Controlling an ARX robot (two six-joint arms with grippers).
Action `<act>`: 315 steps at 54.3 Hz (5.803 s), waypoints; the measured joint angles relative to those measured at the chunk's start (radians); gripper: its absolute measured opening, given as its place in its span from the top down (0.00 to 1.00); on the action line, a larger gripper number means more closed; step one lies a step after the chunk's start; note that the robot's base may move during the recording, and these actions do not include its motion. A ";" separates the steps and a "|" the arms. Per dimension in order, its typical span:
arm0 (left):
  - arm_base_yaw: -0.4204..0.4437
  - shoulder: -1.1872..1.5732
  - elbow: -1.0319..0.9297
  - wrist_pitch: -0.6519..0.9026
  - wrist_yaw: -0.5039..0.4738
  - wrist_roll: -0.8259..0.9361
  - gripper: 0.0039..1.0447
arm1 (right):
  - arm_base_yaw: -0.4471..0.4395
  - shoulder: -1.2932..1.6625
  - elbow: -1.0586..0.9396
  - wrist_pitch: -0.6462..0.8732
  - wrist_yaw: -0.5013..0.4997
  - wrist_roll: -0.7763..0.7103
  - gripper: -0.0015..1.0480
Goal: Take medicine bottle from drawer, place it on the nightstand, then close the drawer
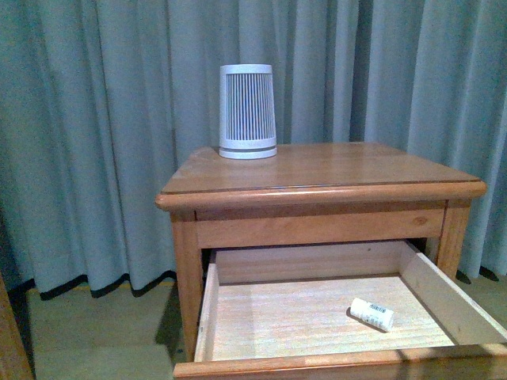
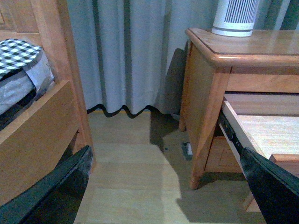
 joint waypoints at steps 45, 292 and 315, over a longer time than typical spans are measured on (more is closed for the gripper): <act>0.000 0.000 0.000 0.000 0.000 0.000 0.06 | 0.167 1.199 0.765 -0.093 0.185 -0.178 0.07; 0.000 0.000 0.000 0.000 0.000 0.000 0.06 | 0.189 1.359 0.378 0.708 0.458 -0.056 0.97; 0.000 0.000 0.000 0.000 0.000 0.000 0.06 | 0.187 1.585 0.826 0.650 0.450 -0.162 0.97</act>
